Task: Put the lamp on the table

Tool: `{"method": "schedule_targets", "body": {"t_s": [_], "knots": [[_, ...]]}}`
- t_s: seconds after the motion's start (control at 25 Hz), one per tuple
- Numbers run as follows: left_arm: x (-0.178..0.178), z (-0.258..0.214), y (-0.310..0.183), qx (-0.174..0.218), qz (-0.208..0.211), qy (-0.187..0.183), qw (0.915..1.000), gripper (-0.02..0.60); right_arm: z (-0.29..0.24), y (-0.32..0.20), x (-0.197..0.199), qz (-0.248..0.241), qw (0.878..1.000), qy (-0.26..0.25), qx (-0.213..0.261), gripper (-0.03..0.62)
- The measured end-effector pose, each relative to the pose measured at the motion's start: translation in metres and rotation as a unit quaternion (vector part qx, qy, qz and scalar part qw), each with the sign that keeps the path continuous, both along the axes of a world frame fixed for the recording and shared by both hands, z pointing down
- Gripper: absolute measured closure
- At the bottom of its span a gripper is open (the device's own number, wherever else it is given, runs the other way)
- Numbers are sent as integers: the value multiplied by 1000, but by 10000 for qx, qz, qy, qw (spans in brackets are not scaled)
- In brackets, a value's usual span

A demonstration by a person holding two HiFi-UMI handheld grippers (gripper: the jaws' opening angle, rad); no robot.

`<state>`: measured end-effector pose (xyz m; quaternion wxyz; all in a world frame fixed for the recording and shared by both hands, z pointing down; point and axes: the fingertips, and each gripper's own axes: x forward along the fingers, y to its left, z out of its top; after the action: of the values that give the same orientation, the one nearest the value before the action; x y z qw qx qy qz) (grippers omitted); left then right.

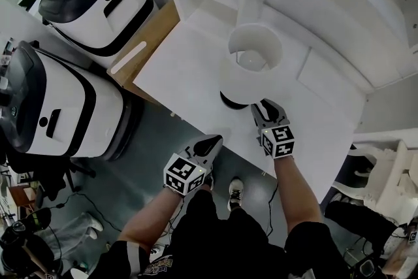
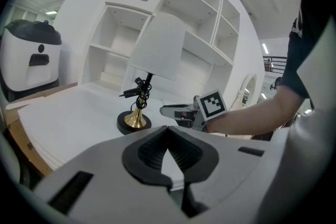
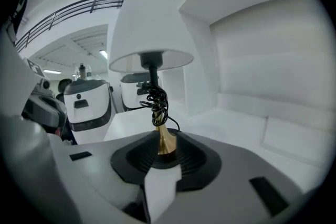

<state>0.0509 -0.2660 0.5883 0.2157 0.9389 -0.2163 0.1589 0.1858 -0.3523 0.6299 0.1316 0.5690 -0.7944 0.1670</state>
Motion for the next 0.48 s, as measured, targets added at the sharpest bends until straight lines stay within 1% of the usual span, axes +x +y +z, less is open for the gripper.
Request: {"method": "schedule_targets", "body": {"t_s": [0.04,0.08,0.16,0.32,0.48], "knots": [[2,-2,4,16,-7,-2,10000,574,-4,8,4,66,9999,-120,-26,542],[4,-5,8,35,-18,-7,10000,575,-9,15,6,98,9997,-226,-53,562],[8,-10,16,79,-52,-13,10000,574,-20,29,7,90,9994,-337,-64,562],[17,-22,32,138,-201,10,9997,575,-48,57,9,40,9994,-346,54,562],[24,-36,51,222,-380,18,9990,575,-78,85,2,-213,9987,-410,231,562]]}}
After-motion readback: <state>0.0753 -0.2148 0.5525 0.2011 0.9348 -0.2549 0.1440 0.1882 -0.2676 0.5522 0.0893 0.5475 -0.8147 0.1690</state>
